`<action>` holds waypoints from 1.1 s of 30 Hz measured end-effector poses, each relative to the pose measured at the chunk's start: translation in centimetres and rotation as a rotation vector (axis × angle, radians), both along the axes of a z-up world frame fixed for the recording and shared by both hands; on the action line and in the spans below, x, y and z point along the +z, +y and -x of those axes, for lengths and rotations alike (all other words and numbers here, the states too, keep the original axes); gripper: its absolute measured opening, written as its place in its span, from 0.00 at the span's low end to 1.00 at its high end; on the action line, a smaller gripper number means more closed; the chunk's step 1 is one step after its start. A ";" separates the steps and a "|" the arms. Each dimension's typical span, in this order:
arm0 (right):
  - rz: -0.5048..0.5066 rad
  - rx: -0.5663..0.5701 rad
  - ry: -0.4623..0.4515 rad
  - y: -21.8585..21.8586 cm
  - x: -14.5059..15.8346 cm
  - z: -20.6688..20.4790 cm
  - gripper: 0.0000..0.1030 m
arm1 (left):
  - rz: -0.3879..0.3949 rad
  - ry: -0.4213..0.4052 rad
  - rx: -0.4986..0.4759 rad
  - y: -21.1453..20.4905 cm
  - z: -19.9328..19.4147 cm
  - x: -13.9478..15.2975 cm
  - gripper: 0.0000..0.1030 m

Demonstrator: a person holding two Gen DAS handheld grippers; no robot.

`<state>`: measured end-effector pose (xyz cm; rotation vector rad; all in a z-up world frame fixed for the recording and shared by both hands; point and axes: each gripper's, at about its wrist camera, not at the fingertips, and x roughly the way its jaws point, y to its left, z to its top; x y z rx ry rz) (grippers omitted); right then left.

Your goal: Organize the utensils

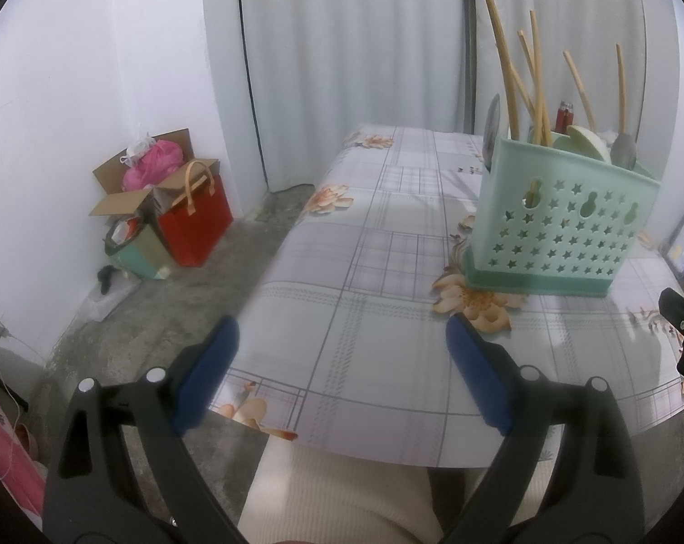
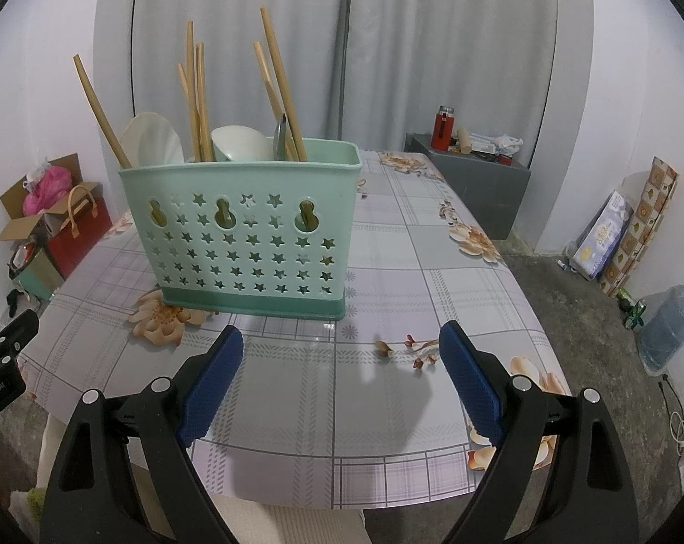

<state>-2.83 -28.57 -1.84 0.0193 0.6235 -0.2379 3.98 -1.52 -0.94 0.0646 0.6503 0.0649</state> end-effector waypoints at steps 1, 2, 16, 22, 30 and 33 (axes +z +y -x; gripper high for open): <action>0.000 0.000 0.000 0.0 0.0 0.0 0.83 | 0.000 0.000 0.000 0.0 0.0 0.0 0.86; 0.001 0.000 0.000 -0.1 0.0 0.0 0.83 | 0.002 0.001 0.000 0.0 0.0 0.0 0.86; 0.003 0.000 -0.001 0.0 0.1 0.1 0.83 | 0.003 0.000 0.000 0.0 0.0 0.0 0.86; 0.003 -0.002 -0.001 0.0 0.1 0.1 0.83 | 0.003 0.000 0.001 0.0 0.1 0.0 0.86; 0.002 -0.002 -0.001 0.0 0.2 0.1 0.83 | 0.003 0.001 0.001 0.0 0.1 0.0 0.86; 0.002 -0.003 -0.001 0.0 0.1 0.1 0.83 | 0.003 0.000 0.001 0.1 0.1 0.0 0.86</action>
